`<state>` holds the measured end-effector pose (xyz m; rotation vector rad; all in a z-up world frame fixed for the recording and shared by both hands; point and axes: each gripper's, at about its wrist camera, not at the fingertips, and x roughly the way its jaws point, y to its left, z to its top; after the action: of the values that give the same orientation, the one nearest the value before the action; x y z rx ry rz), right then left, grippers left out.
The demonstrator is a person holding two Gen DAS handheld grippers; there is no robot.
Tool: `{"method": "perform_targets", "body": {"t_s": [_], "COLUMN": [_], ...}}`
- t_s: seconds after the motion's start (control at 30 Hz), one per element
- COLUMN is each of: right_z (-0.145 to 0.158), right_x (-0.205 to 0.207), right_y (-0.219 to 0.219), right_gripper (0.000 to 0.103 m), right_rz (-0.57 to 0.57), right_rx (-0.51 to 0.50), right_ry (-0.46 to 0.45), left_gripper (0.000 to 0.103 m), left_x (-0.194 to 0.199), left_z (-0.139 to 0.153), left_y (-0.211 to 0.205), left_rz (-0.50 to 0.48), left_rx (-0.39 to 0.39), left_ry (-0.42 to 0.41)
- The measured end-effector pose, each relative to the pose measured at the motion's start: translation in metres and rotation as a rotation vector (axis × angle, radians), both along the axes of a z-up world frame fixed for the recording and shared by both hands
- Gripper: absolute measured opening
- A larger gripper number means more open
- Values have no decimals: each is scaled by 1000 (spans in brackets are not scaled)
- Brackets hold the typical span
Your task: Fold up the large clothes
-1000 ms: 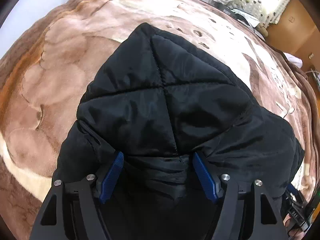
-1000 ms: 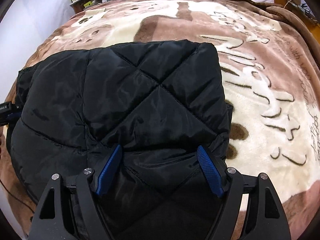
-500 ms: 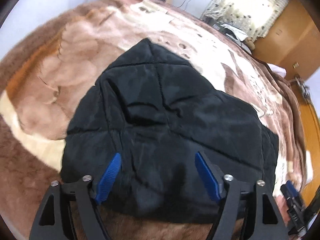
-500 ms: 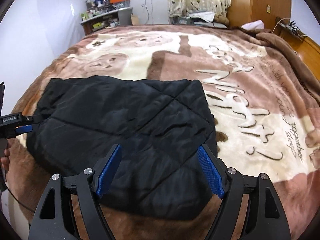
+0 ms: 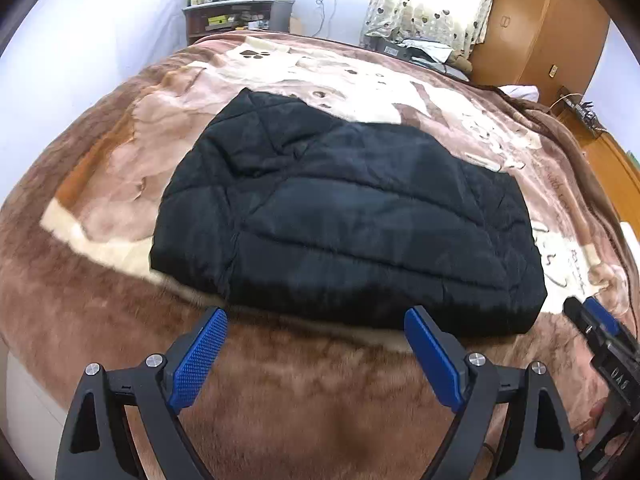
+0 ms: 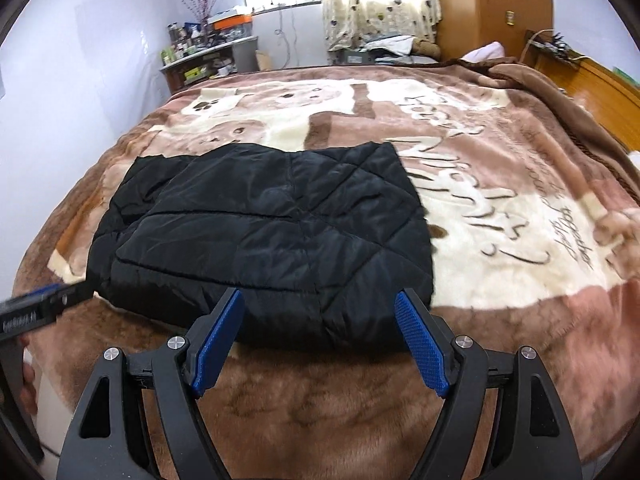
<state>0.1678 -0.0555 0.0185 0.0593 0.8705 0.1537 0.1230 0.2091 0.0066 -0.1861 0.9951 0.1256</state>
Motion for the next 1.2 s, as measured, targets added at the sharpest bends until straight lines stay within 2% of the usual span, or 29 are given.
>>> {"method": "perform_targets", "body": {"t_s": [0.27, 0.33, 0.4, 0.5, 0.63, 0.87, 1.07, 1.2], "right_z": [11, 13, 17, 22, 23, 20, 19, 18], "right_x": [-38, -45, -52, -62, -71, -76, -77, -79], "right_y": [-2, -1, 0, 3, 7, 10, 11, 13], "right_gripper": [78, 78, 78, 78, 78, 78, 78, 78], "right_rz": [-19, -17, -17, -18, 0, -5, 4, 10], "right_rx": [-36, -34, -40, -58, -47, -43, -41, -44], "right_ry": [-42, -49, -59, -99, -102, -94, -91, -90], "left_gripper": [91, 91, 91, 91, 91, 91, 91, 91], "left_x": [-47, -55, -64, -72, -77, -84, -88, -87], "left_z": [13, 15, 16, 19, 18, 21, 22, 18], "left_y": [-24, -26, -31, -35, -37, -43, -40, -44], "left_rz": [31, 27, 34, 18, 4, 6, 5, 16], "left_rx": [117, 119, 166, 183, 169, 191, 124, 157], "left_ry": [-99, -107, -112, -122, -124, -147, -159, -138]}}
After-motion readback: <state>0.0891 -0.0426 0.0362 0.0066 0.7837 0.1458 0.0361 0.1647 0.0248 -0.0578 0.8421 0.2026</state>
